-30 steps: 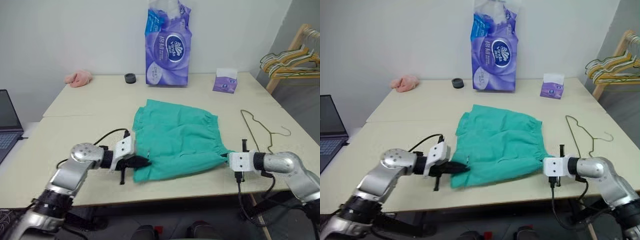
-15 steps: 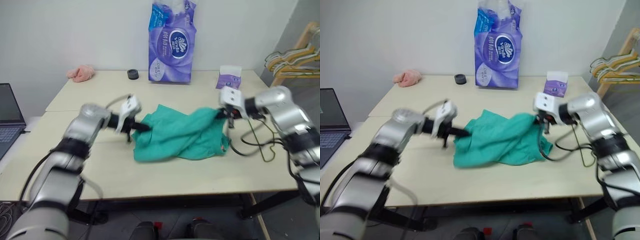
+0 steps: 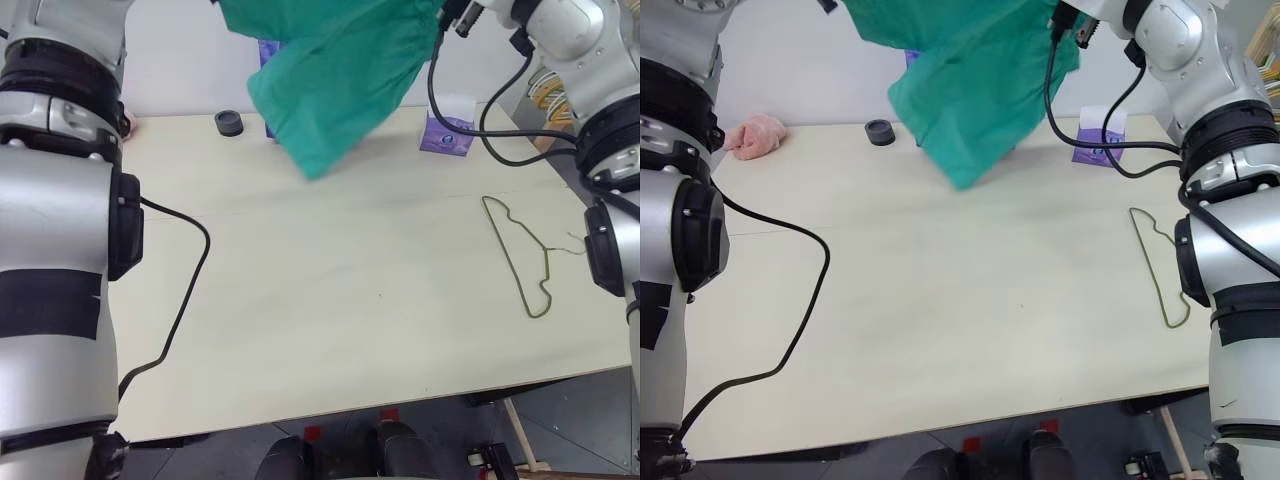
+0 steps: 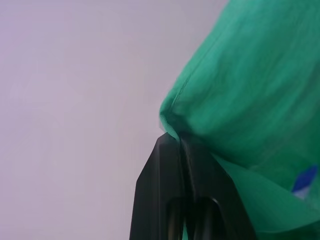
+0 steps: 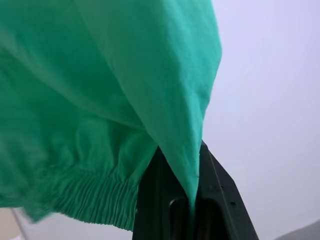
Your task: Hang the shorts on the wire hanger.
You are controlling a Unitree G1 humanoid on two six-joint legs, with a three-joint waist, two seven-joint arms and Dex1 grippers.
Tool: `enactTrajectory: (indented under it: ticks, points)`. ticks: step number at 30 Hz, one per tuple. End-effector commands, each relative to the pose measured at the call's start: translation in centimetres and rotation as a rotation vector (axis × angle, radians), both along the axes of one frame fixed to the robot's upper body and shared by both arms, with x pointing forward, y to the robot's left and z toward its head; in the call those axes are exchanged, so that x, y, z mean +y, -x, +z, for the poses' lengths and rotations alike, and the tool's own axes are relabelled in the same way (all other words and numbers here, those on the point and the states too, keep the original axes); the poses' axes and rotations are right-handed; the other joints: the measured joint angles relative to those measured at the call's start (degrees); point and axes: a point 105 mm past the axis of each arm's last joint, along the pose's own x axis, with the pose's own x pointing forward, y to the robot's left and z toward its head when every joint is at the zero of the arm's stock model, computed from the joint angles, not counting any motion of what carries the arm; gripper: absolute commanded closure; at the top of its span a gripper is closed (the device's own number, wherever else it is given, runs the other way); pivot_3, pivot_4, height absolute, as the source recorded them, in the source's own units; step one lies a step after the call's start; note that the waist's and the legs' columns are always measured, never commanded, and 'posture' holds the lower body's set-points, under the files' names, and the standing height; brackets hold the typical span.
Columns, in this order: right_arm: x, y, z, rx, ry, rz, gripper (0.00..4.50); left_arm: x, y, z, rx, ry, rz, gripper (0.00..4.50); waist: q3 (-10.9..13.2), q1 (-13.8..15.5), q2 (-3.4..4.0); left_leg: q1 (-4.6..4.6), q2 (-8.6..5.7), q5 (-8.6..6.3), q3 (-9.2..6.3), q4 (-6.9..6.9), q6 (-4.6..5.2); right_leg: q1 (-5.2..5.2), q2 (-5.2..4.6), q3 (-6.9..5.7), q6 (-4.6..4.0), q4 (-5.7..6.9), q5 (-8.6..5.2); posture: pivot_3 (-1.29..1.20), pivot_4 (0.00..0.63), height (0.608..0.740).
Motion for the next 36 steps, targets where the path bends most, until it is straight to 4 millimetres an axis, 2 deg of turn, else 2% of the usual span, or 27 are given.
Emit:
enactTrajectory:
  ticks: [1, 3, 4, 5, 6, 8, 9, 10, 11, 16, 21, 29, 36]
  points:
    - [-0.9, -0.2, -7.1, 0.204, 0.076, 0.1, 4.49, 1.4, -0.9, -8.4, 0.335, -0.105, -0.078, 4.5, 0.04, -0.04, 0.04, 0.27, 0.03, -0.07, 0.0, 0.12, 0.22, 0.49, 0.02, -0.01, 0.14, -0.06, -0.09, -0.02, 0.036, 0.74]
    - [-1.1, 0.3, -12.2, 0.352, 0.107, 0.149, 4.49, 2.1, -0.5, -13.8, 0.553, -0.117, -0.147, 4.5, 0.3, -0.08, 0.04, 1.41, -0.02, 0.04, 0.12, 0.26, 0.63, 1.63, 0.04, 0.02, 0.16, 0.04, -0.1, -0.03, 0.039, 0.74]
    - [-1.3, 1.0, -15.8, 0.446, 0.131, 0.171, 4.49, 2.3, 0.2, -17.4, 0.711, -0.12, -0.204, 4.5, 0.31, -0.2, 0.05, 1.91, -0.05, -0.03, 0.22, 0.3, 0.98, 2.11, 0.11, 0.04, 0.16, 0.24, -0.09, -0.03, 0.041, 0.74]
    - [-1.5, 1.6, -18.0, 0.51, 0.145, 0.186, 4.49, 2.5, 1.0, -19.7, 0.814, -0.12, -0.247, 4.5, 0.3, -0.35, 0.07, 2.01, -0.08, 0.02, 0.23, 0.33, 1.11, 2.2, 0.21, 0.06, 0.19, 0.38, -0.01, -0.03, 0.041, 0.74]
    - [-1.5, 2.3, -19.5, 0.553, 0.158, 0.196, 4.49, 2.5, 1.8, -21.3, 0.887, -0.125, -0.286, 4.5, 0.34, -0.37, 0.11, 2.26, -0.05, 0.06, 0.12, 0.48, 1.16, 2.52, 0.26, 0.12, 0.18, 0.47, 0.05, -0.03, 0.044, 0.74]
    - [-1.8, 4.4, -24.1, 0.686, 0.18, 0.22, 4.49, 3.4, 5.5, -27.6, 1.146, -0.205, -0.366, 4.5, 0.38, -0.5, 0.33, 2.24, 0.13, 0.06, -0.02, 0.94, 1.16, 2.67, 0.5, 0.09, 0.12, 0.53, 0.24, -0.02, 0.05, 0.74]
    - [-1.8, 5.6, -26.1, 0.745, 0.211, 0.231, 4.49, 3.6, 8.2, -30.1, 1.278, -0.228, -0.417, 4.5, 0.32, -0.74, 0.46, 2.24, 0.14, 0.06, -0.03, 1.04, 1.16, 2.67, 0.51, 0.12, 0.12, 0.62, 0.27, -0.02, 0.052, 0.74]
    - [-1.7, 6.6, -27.4, 0.788, 0.224, 0.242, 4.49, 3.6, 10.4, -31.5, 1.364, -0.256, -0.459, 4.5, 0.3, -1.26, 0.49, 2.35, 0.19, 0.03, -0.01, 1.08, 1.15, 2.75, 0.35, 0.21, 0.13, 0.66, 0.26, -0.02, 0.053, 0.74]
    - [-1.7, 7.1, -27.9, 0.81, 0.231, 0.246, 4.49, 3.4, 11.8, -32.0, 1.405, -0.268, -0.482, 4.5, 0.3, -1.47, 0.49, 2.33, 0.28, 0.01, -0.02, 1.03, 1.15, 2.71, 0.34, 0.25, 0.12, 0.6, 0.26, -0.02, 0.053, 0.74]
    - [-1.4, 10.2, -29.1, 0.896, 0.325, 0.318, 4.49, 2.8, 16.2, -31.9, 1.549, -0.245, -0.523, 4.5, 0.34, -0.04, 0.41, 2.09, 0.44, -0.06, -0.19, 1.22, 1.06, 2.62, 0.45, 0.03, 0.07, 0.53, 0.3, -0.02, 0.051, 0.74]
    - [-1.4, 13.5, -29.9, 0.964, 0.463, 0.41, 4.49, 2.5, 19.8, -31.8, 1.679, -0.267, -0.585, 4.5, 0.33, 1.24, 0.49, 3.21, 0.38, -0.27, -0.09, 1.1, 1.24, 3.68, 0.46, 0.06, 0.19, 0.31, 0.12, -0.02, 0.05, 0.74]
    - [-2.1, 17.5, -31.4, 1.125, 0.489, 0.436, 4.49, 2.4, 22.6, -32.2, 1.772, -0.266, -0.643, 4.5, 0.34, 3.02, 0.45, 3.25, 0.34, -0.28, -0.02, 1.17, 1.25, 3.71, 0.63, 0.12, 0.14, 0.34, 0.09, -0.03, 0.052, 0.74]
    - [-2.0, 18.5, -31.7, 1.192, 0.472, 0.418, 4.49, 1.7, 23.0, -32.1, 1.779, -0.265, -0.666, 4.5, 0.34, 3.03, 0.43, 3.26, 0.37, -0.28, 0.03, 1.18, 1.25, 3.71, 0.76, 0.14, 0.14, 0.35, 0.07, -0.04, 0.048, 0.74]
